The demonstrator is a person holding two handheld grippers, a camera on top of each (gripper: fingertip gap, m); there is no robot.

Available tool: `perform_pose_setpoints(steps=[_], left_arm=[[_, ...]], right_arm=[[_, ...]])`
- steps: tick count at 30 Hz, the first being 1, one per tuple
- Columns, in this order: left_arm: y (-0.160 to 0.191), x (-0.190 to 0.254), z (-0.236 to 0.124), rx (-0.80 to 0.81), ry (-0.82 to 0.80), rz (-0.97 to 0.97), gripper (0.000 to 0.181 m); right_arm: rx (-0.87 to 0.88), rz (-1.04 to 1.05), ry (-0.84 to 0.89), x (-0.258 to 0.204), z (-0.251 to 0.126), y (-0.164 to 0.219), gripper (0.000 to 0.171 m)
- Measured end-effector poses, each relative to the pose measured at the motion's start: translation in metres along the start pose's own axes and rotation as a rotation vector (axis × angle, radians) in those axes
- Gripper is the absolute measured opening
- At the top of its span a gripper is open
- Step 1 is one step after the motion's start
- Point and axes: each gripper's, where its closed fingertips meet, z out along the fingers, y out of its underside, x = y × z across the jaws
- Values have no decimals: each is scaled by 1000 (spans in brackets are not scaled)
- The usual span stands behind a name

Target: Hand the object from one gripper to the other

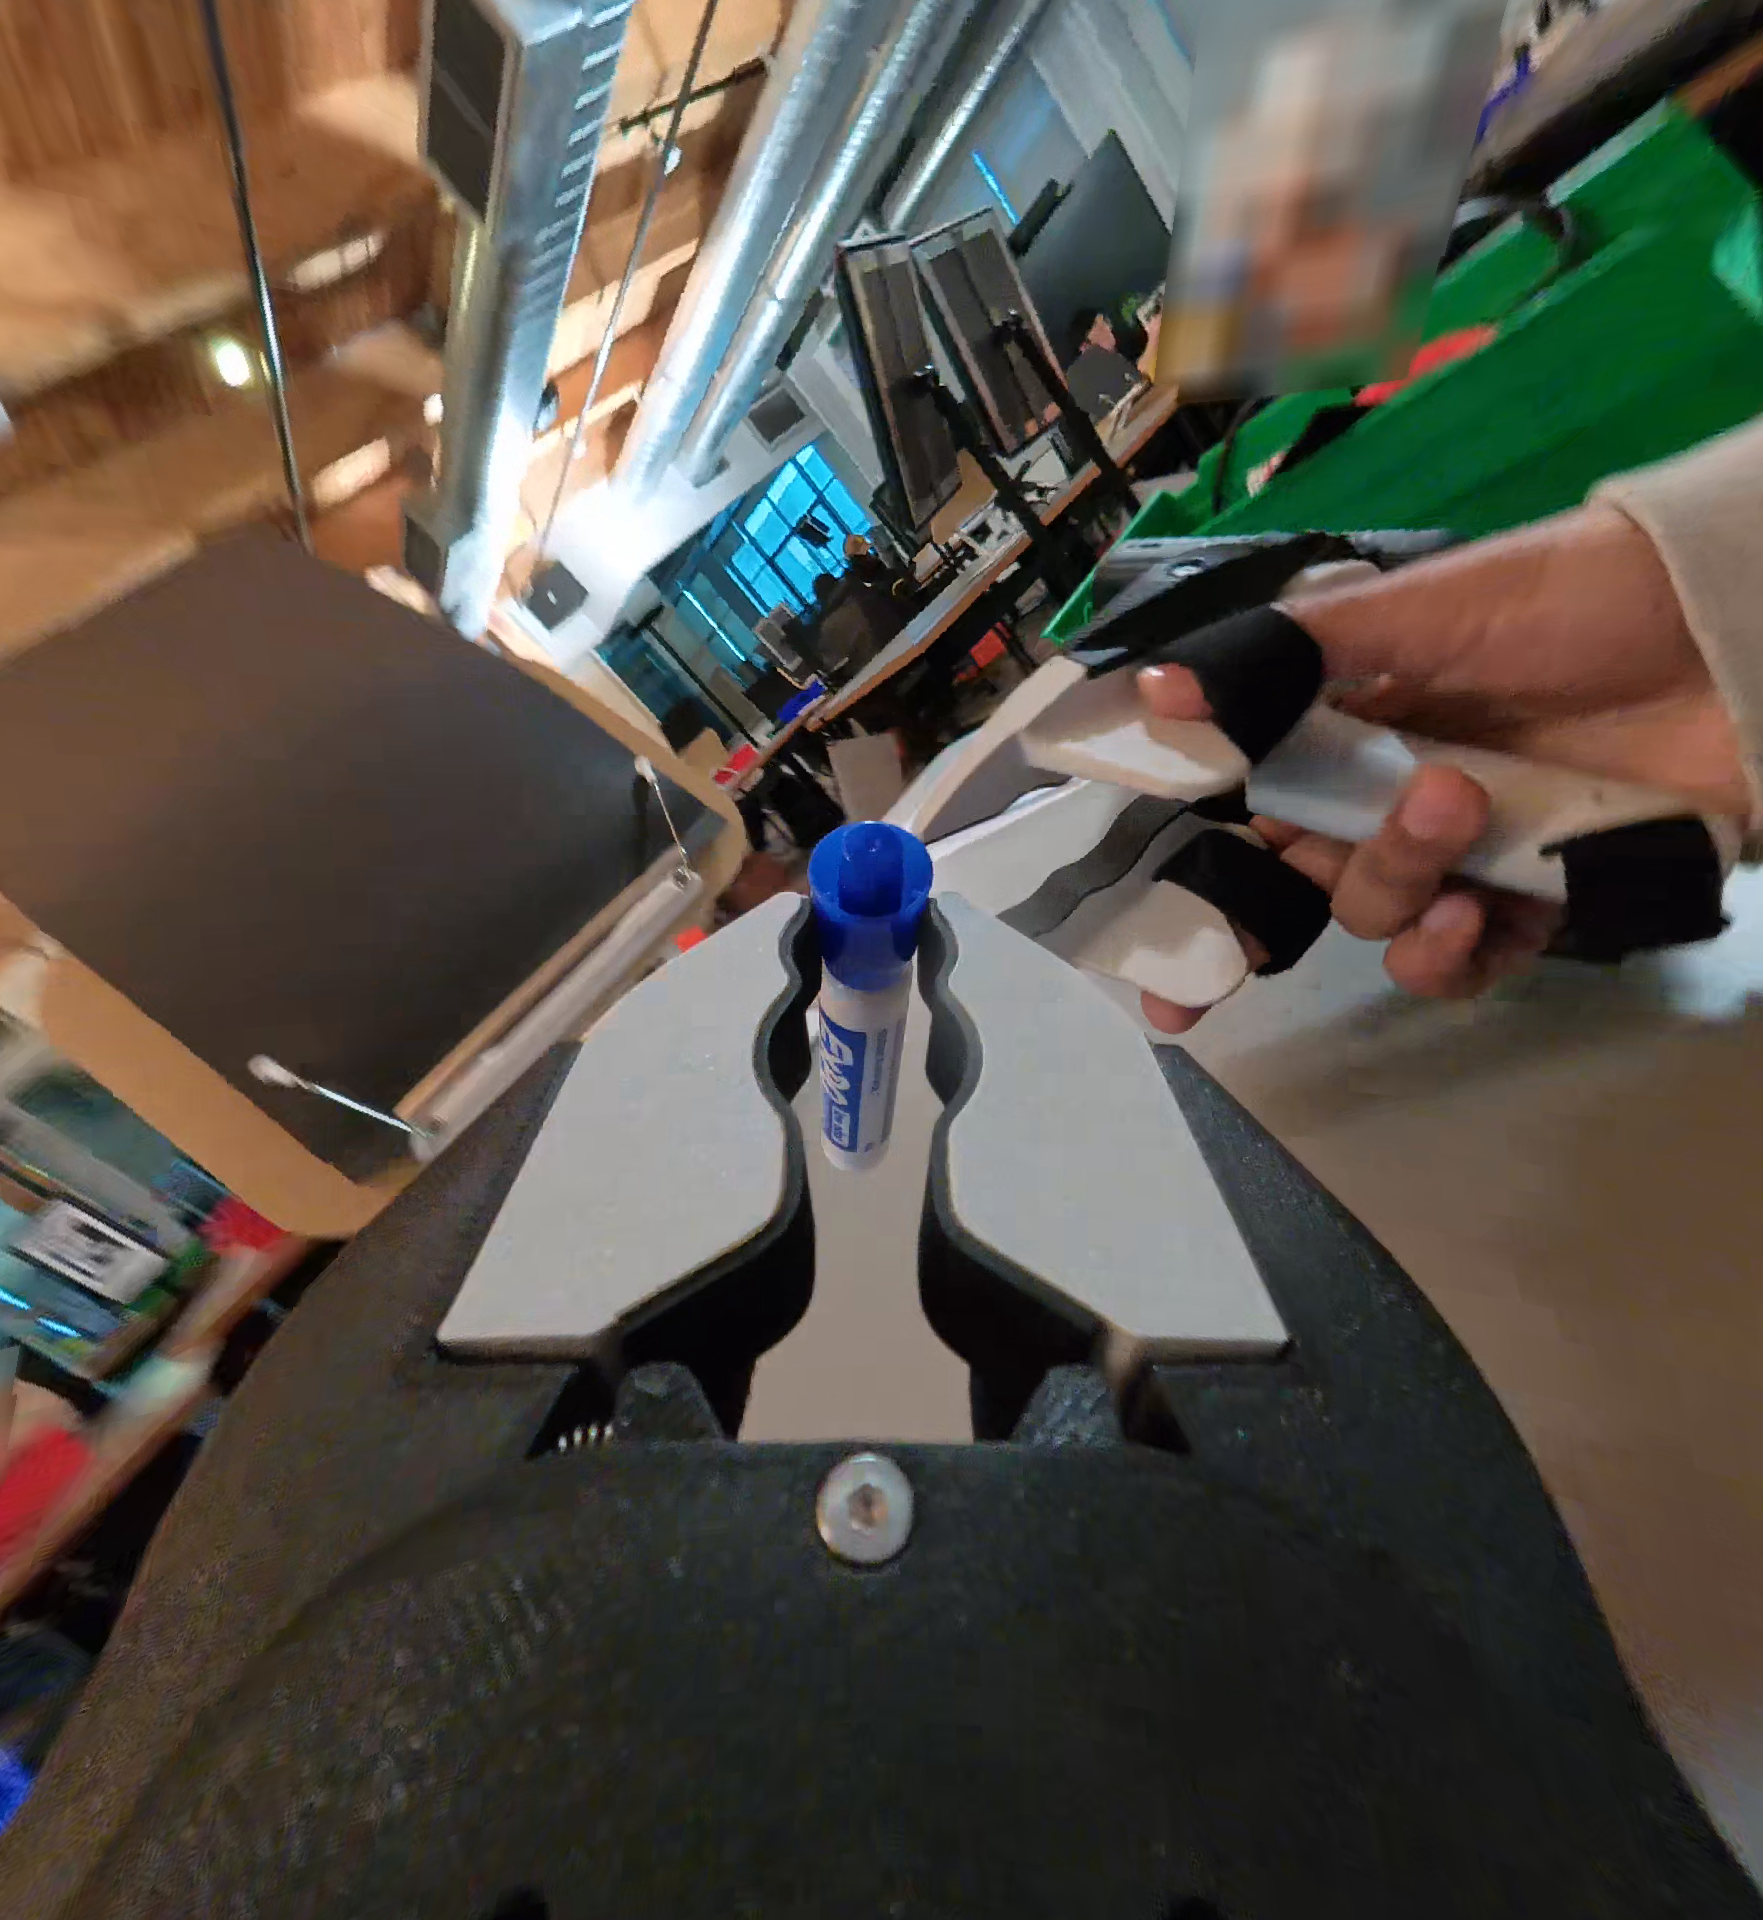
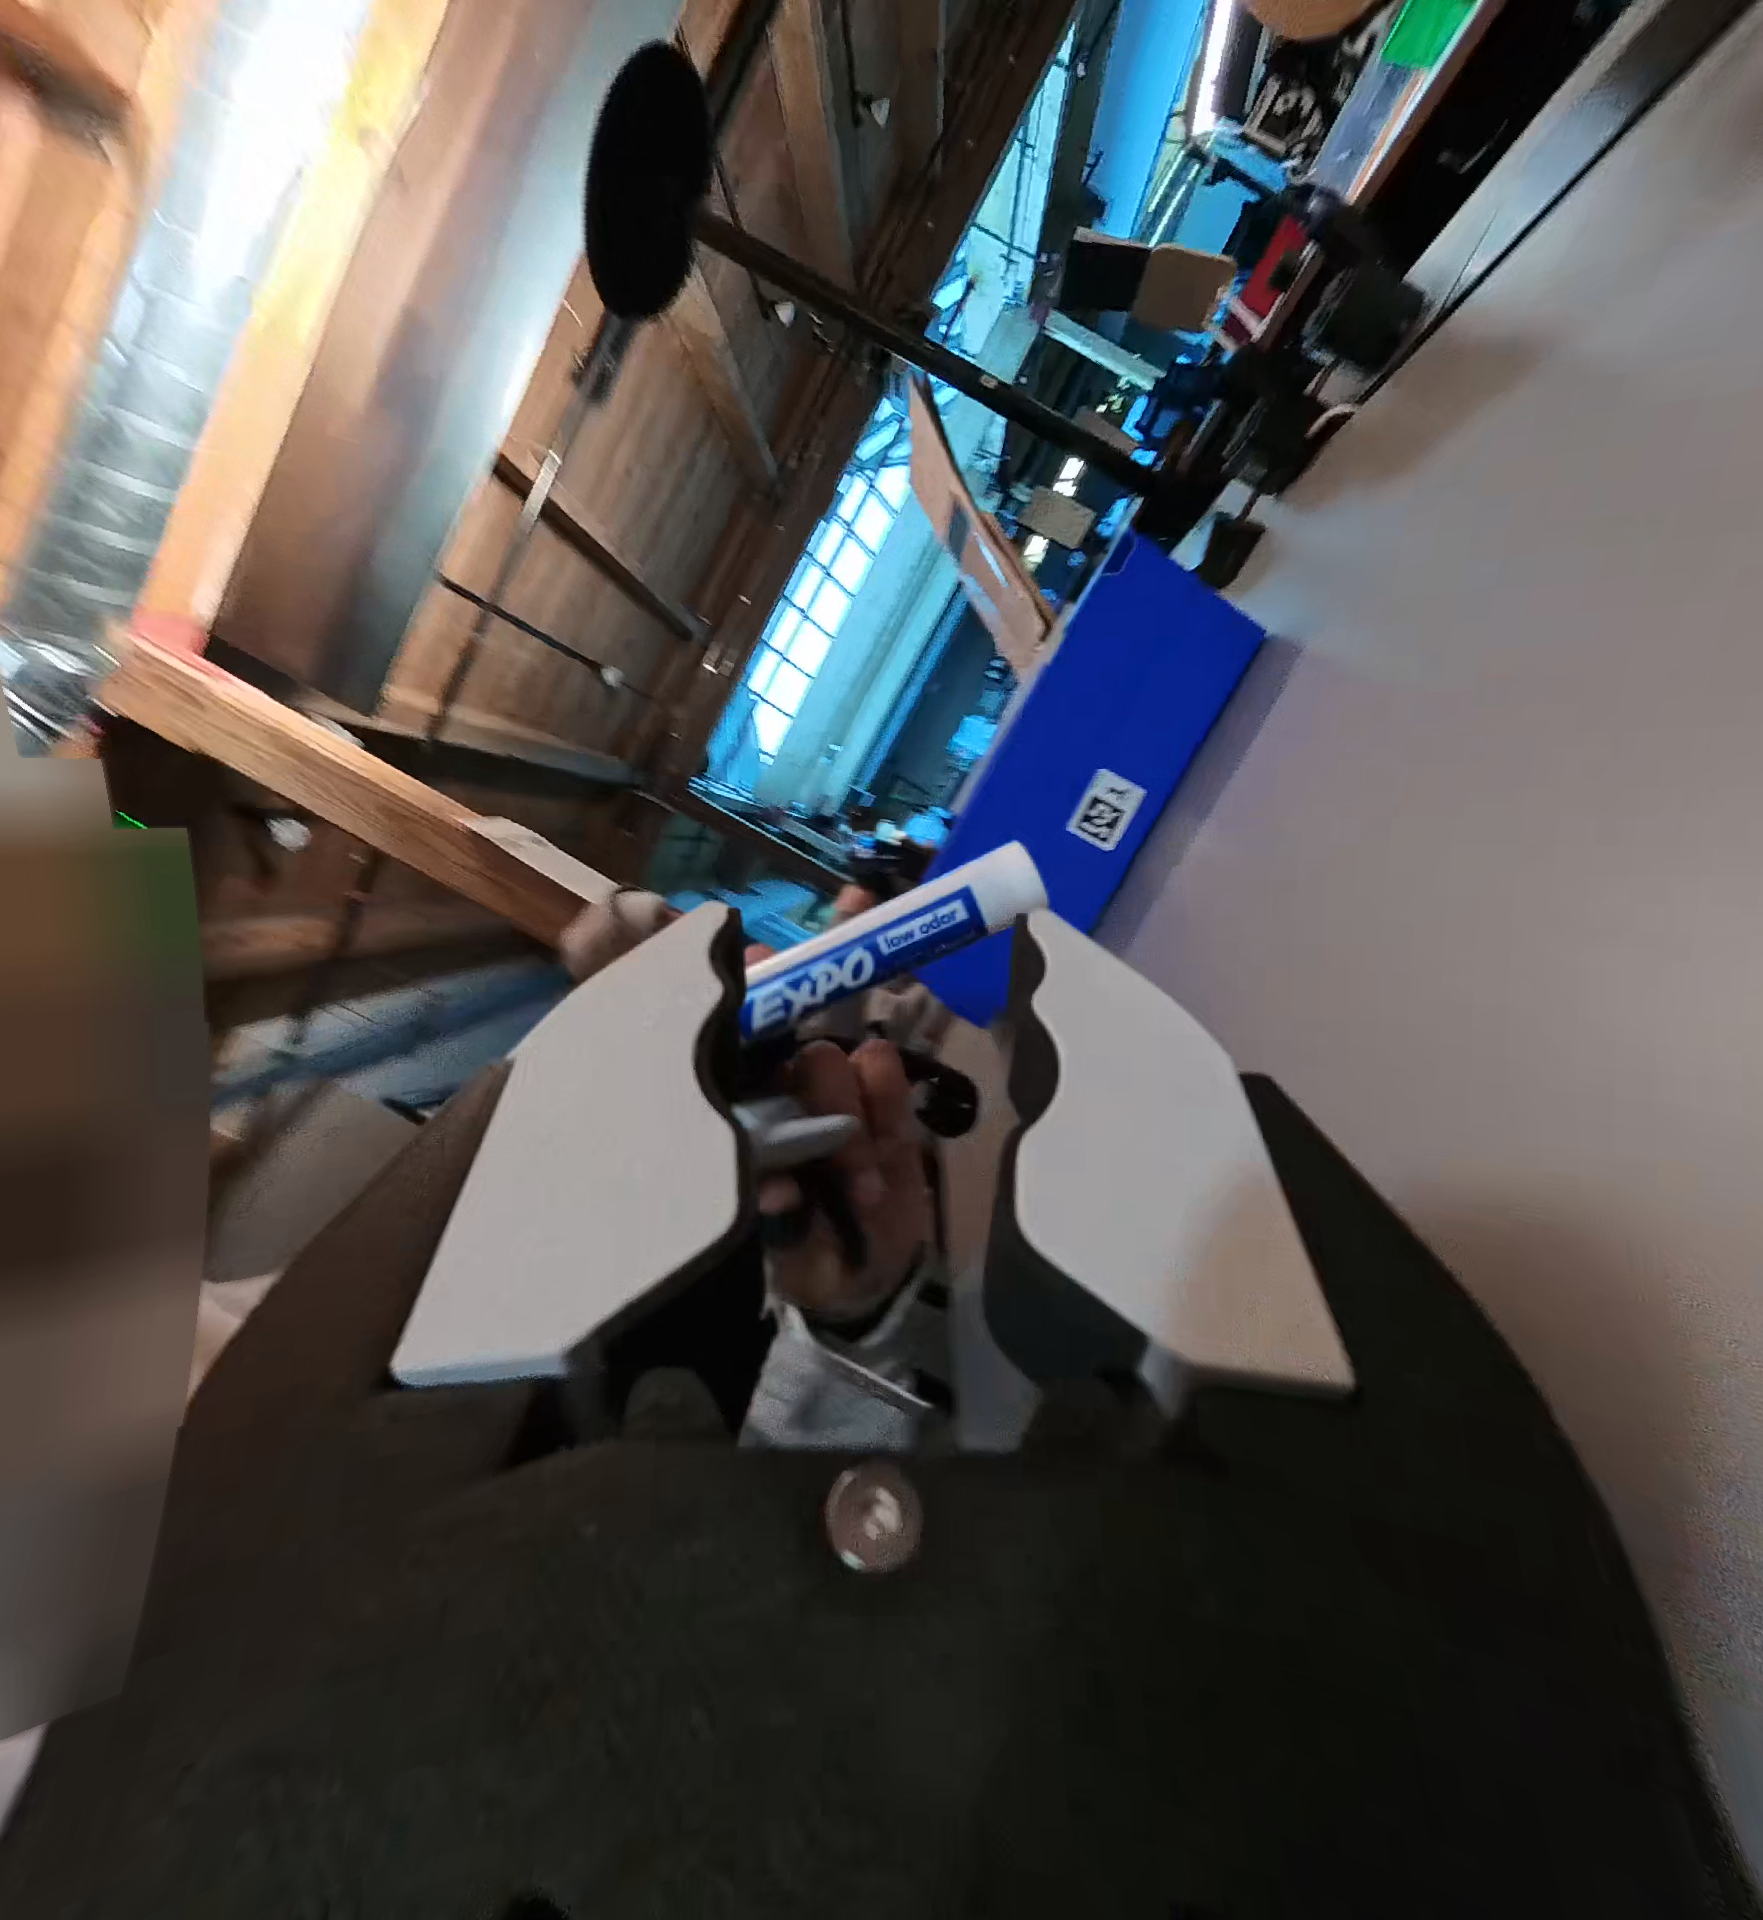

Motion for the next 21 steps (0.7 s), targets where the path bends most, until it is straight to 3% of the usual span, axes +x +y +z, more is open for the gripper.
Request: perform_pose_setpoints(steps=[1, 4, 8, 12, 16, 21], left_arm=[[2, -6, 0, -1, 3, -82, 17], [7, -16, -2, 14, 62, -341, 17], [14, -29, -4, 40, 139, -691, 18], [31, -36, -5, 26, 221, -986, 18], [46, -30, -4, -15, 293, -1163, 18], [42, -9, -1, -64, 410, -1144, 18]], right_arm=[[-16, -72, 26, -1, 1, 1, 50], [-64, -300, 78, -5, 4, 7, 48], [-103, -656, -7, -37, 9, 18, 47], [-268, -989, 107, -23, 7, 38, 42], [-337, -1004, 151, -8, 9, 49, 40], [-378, -986, 155, -3, 10, 57, 39]])
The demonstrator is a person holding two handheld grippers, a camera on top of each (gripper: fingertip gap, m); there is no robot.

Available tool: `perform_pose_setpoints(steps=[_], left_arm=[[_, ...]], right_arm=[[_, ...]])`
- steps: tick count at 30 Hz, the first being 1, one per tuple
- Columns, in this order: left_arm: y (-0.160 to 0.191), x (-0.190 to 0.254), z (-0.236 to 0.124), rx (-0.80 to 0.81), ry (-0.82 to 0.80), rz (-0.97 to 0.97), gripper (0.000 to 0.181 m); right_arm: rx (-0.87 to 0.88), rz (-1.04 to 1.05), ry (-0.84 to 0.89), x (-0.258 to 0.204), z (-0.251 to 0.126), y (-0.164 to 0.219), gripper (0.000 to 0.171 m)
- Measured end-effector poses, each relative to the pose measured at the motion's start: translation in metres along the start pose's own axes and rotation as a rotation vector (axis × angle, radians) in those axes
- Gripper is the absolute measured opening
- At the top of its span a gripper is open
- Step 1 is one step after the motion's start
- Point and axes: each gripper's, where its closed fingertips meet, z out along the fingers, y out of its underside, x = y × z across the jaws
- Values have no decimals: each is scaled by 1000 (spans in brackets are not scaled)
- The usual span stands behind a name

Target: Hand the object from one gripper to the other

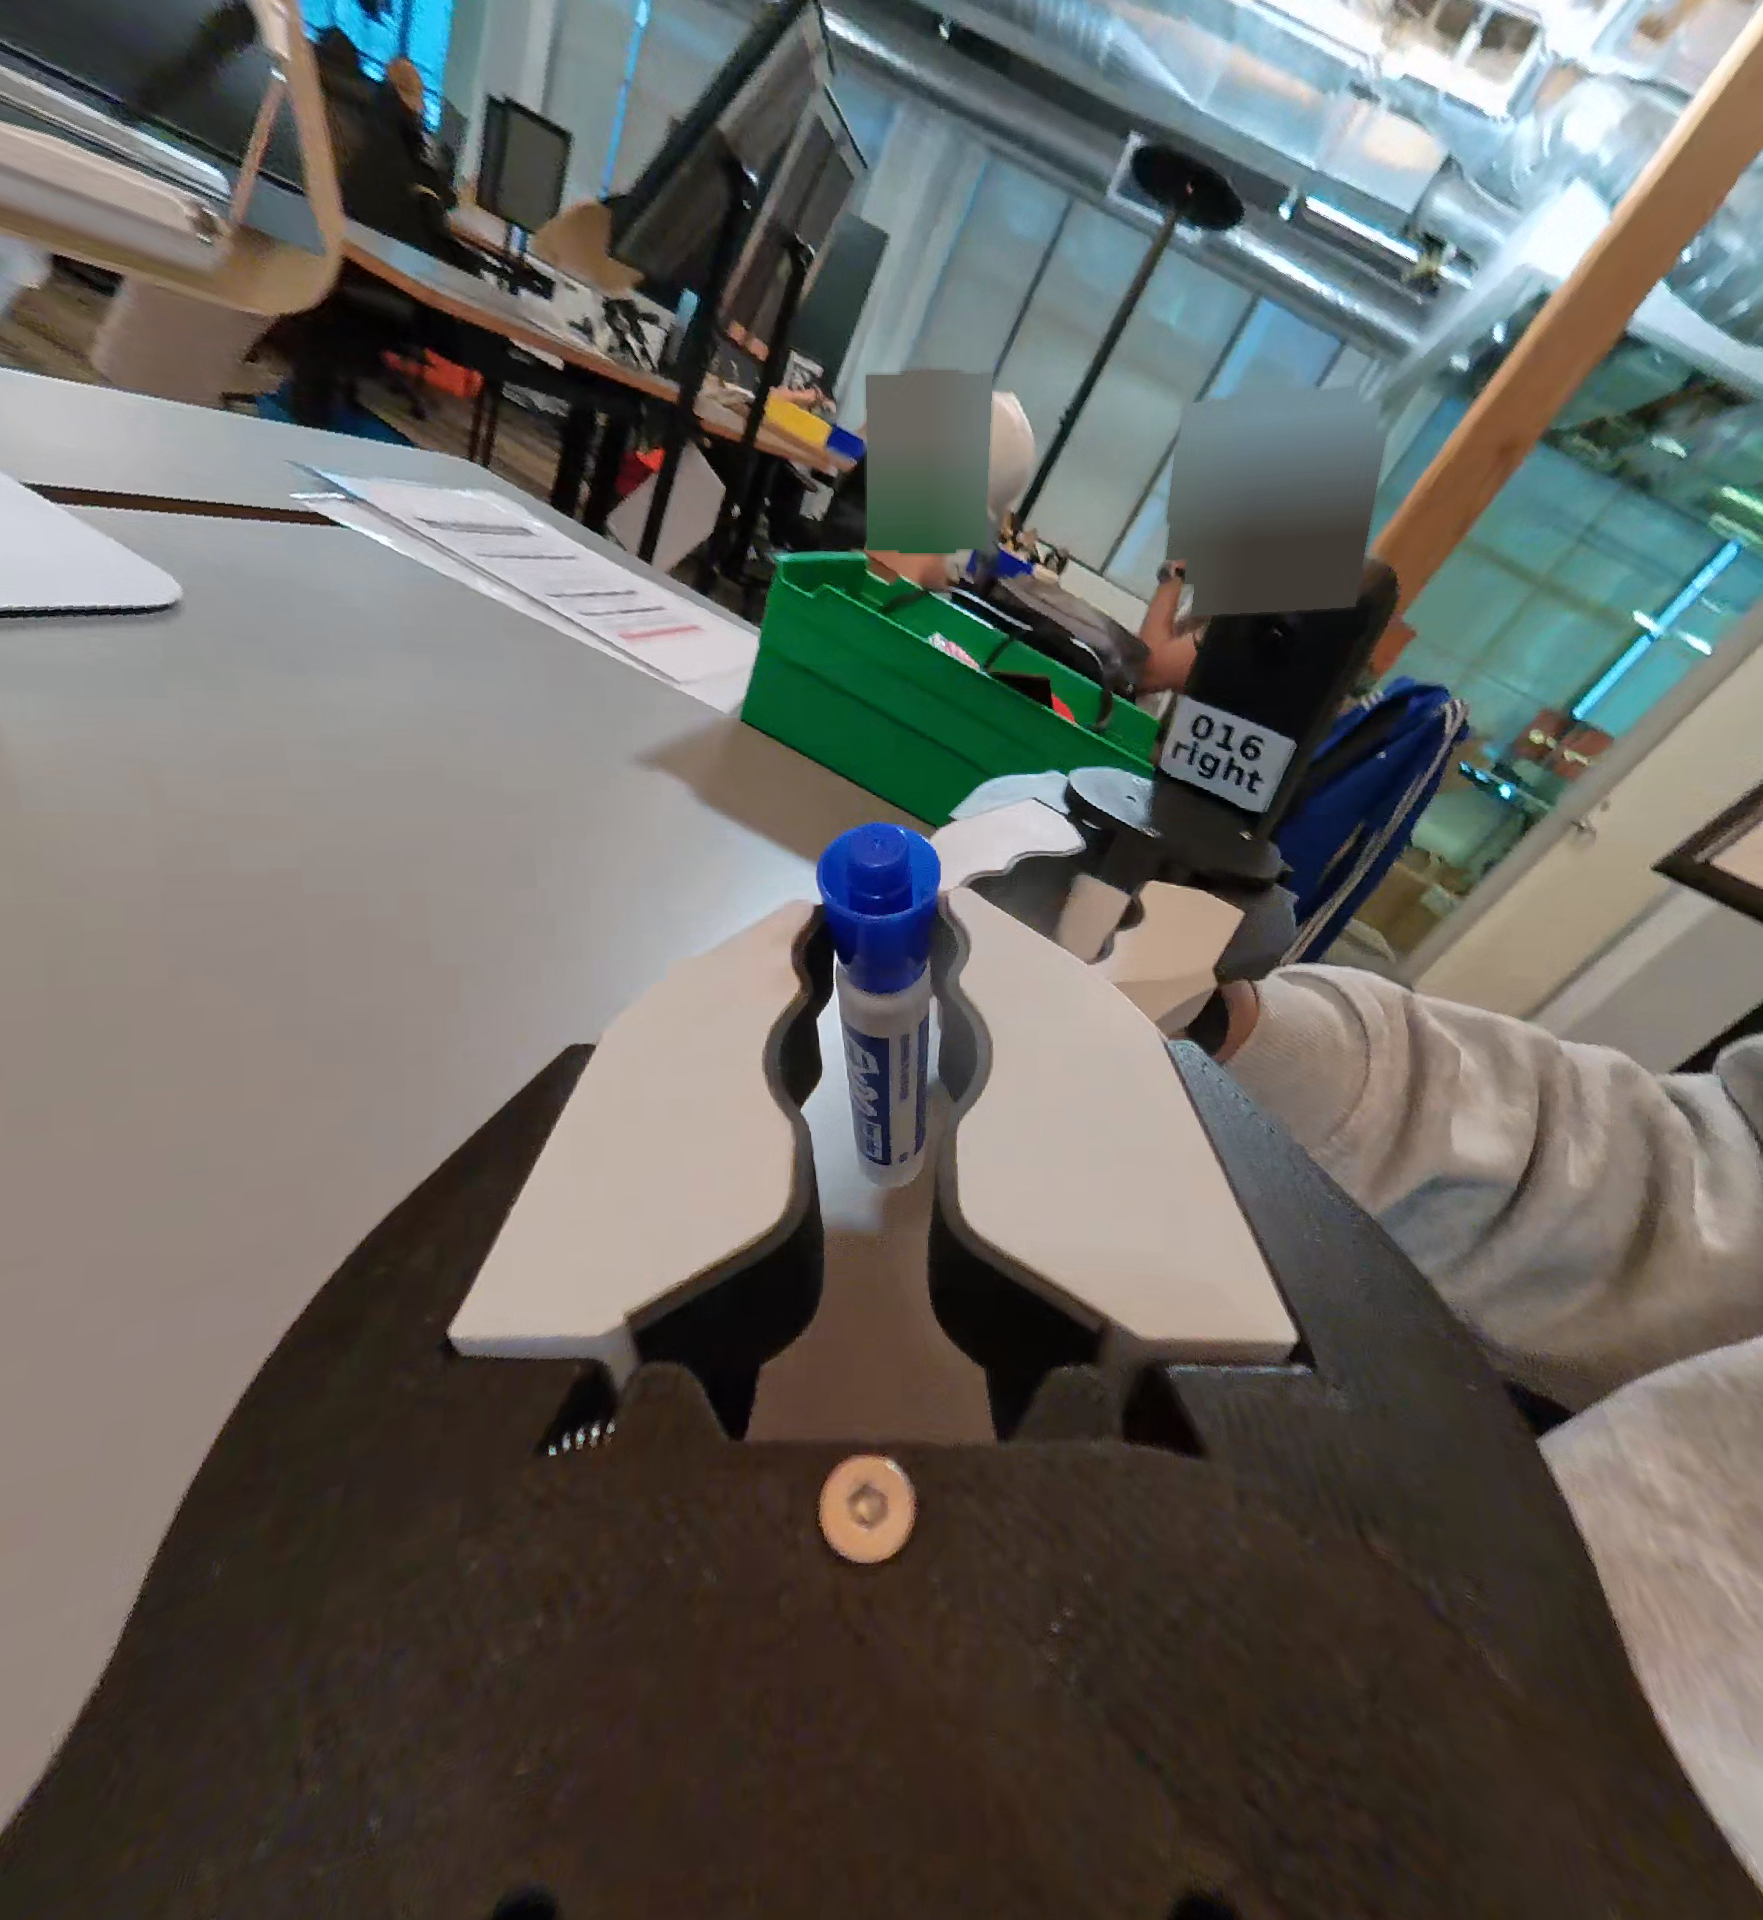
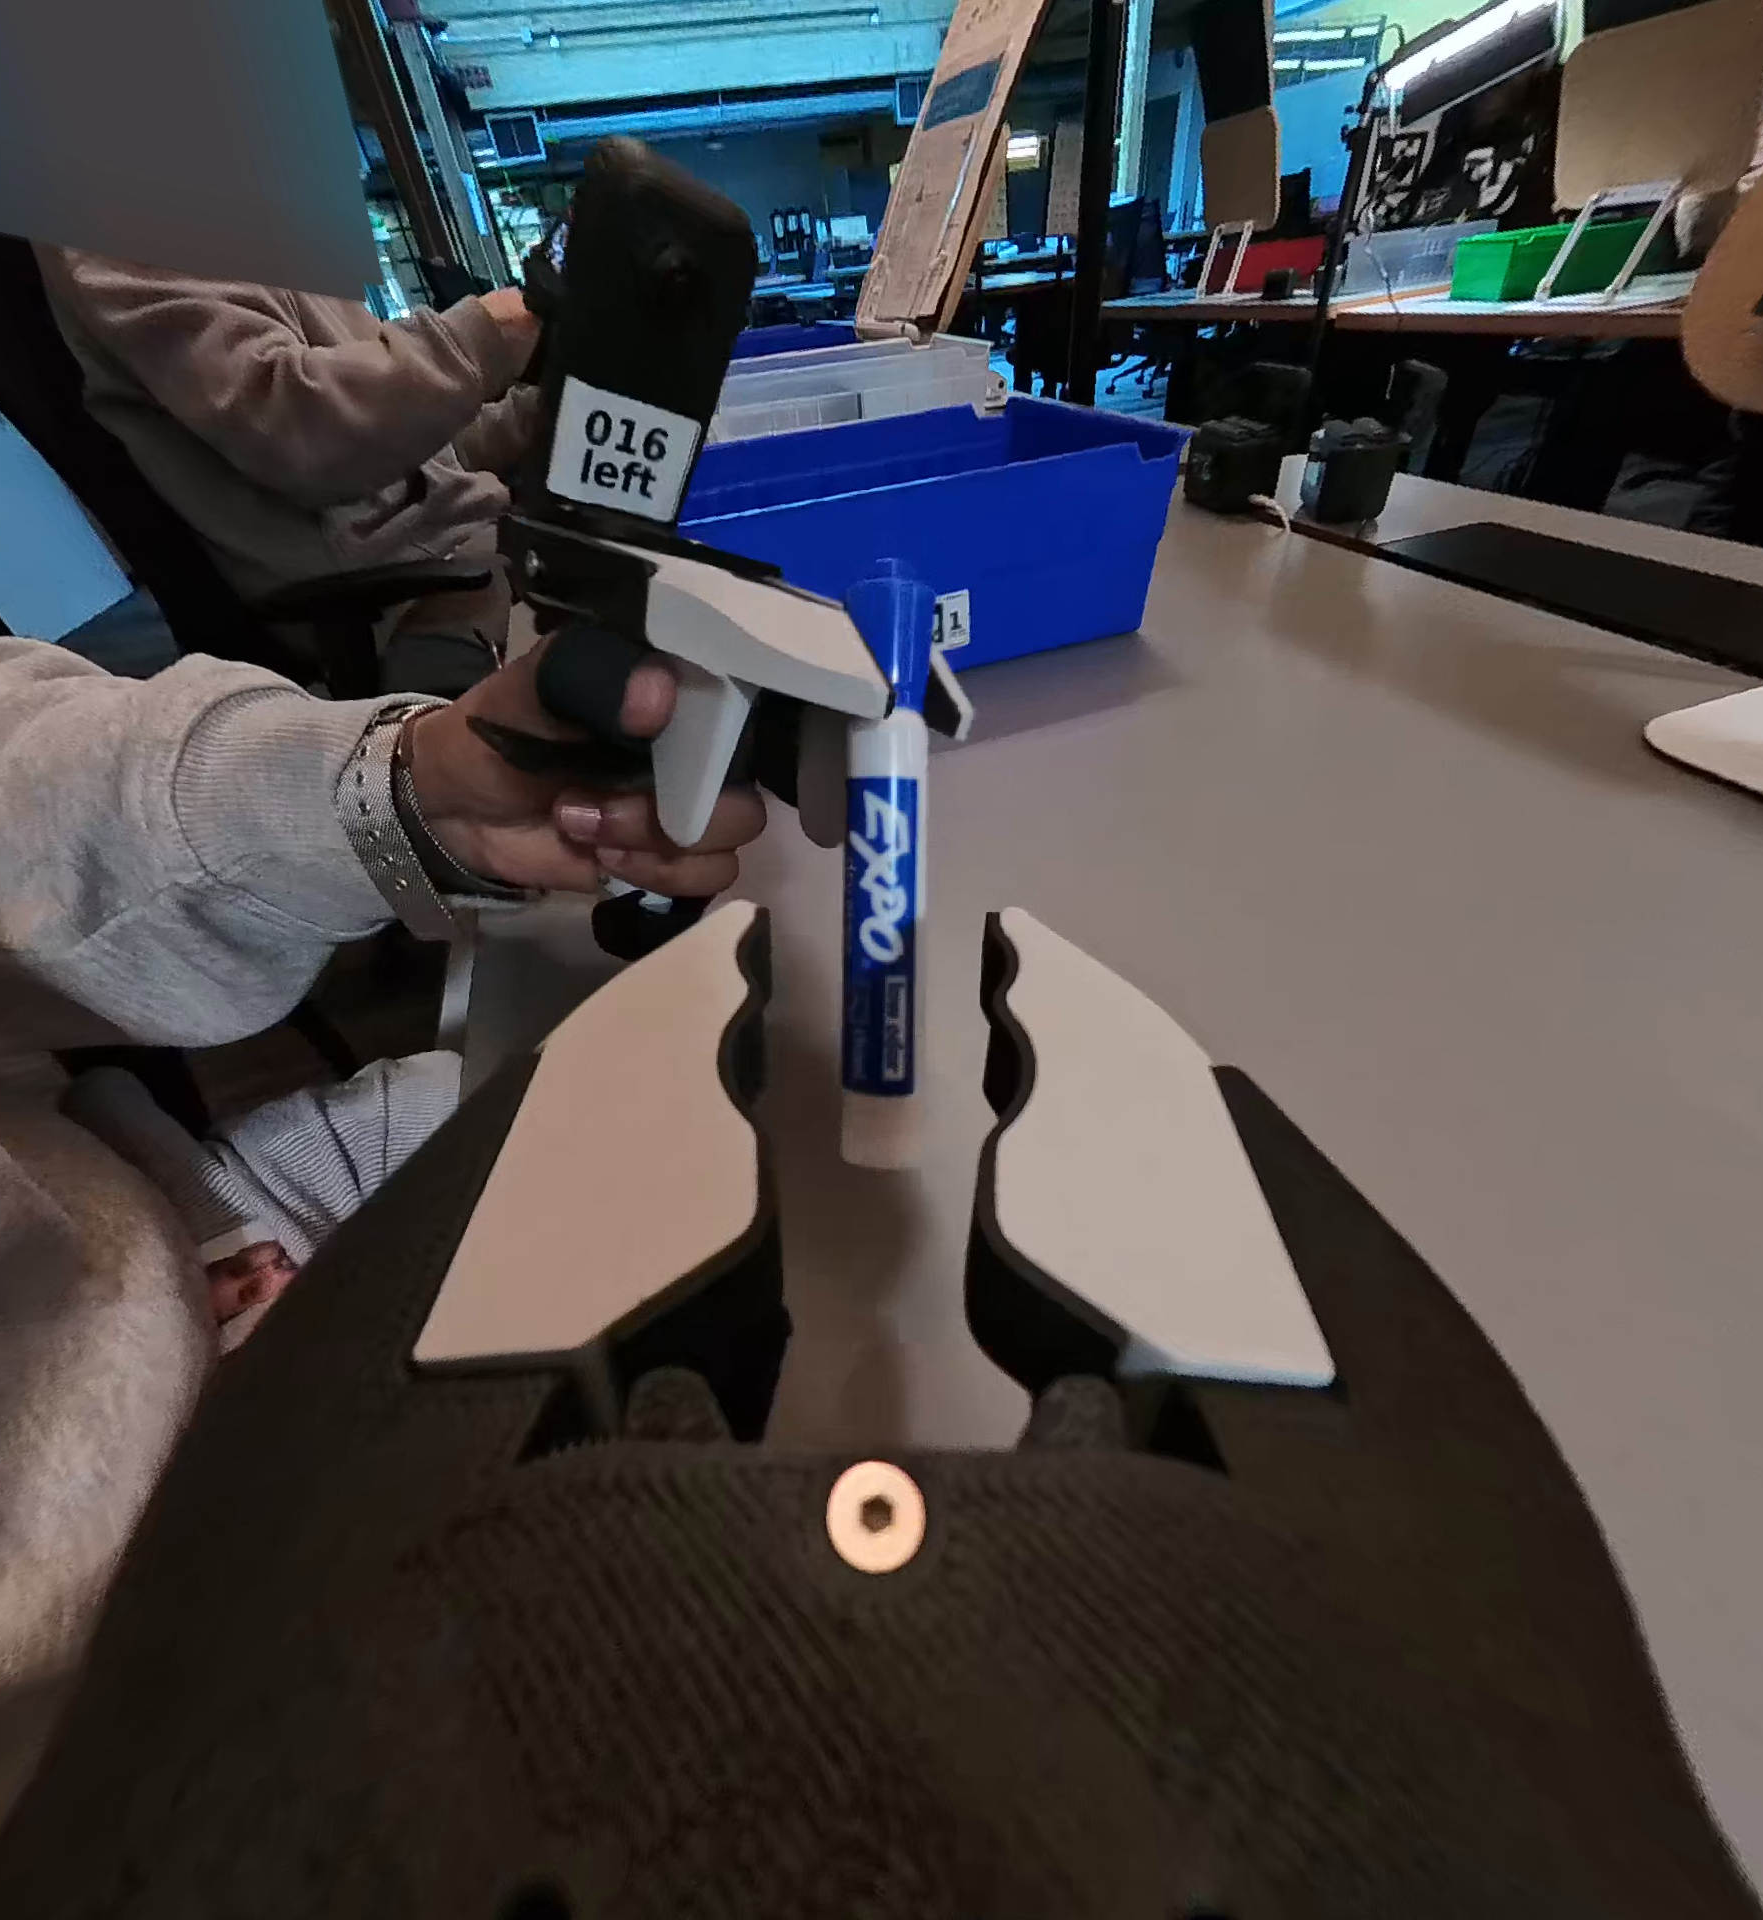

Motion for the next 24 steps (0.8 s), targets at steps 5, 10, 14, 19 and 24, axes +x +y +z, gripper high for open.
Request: perform_pose_setpoints(steps=[5, 10, 14, 19, 24], left_arm=[[8, 15, 7, -42, 67, 26, 18], [7, 24, 8, -30, 108, 35, 19], [4, 29, 10, 15, 116, 64, 18], [-6, 29, 9, 91, 112, 46, 53], [-3, 25, 8, 77, 118, 15, 56]], right_arm=[[-61, 33, -43, -6, 5, 10, 32], [-84, 52, -81, -14, 8, 13, 19], [-82, 74, -88, -17, 12, 12, 19], [-17, 103, -81, -13, 8, 2, 19], [116, 155, -74, -4, -6, -19, 19]])
